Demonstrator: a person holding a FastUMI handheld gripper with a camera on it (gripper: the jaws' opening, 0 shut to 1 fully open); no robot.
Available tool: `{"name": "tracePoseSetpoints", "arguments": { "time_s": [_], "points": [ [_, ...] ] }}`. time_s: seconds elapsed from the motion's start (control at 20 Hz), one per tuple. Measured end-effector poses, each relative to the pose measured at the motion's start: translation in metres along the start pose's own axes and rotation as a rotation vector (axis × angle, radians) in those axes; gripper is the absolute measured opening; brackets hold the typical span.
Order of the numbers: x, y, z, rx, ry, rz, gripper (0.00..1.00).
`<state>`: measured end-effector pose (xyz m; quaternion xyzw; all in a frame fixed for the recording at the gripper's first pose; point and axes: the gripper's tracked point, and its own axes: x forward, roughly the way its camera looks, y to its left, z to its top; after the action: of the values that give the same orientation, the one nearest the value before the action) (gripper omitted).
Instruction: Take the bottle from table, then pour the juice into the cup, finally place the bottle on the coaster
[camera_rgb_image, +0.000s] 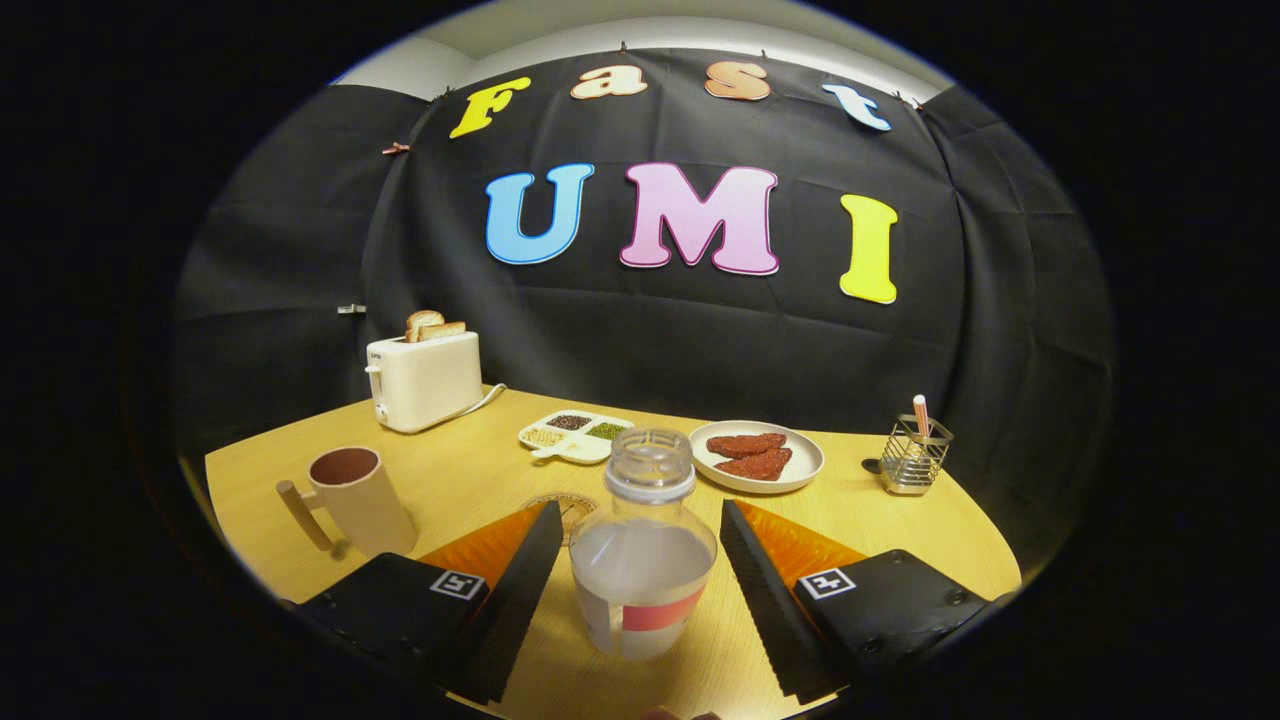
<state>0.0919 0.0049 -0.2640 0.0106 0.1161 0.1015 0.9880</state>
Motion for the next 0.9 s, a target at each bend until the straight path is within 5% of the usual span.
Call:
{"name": "tracePoseSetpoints", "arguments": {
  "time_s": [0.35,0.55,0.9],
  "points": [
    [0.005,0.009,-0.032,0.013,0.069,0.022,0.98],
    [0.009,0.006,-0.031,0.009,0.066,0.024,0.79],
    [0.004,0.007,-0.017,-0.081,0.100,0.025,0.74]
  ]
}}
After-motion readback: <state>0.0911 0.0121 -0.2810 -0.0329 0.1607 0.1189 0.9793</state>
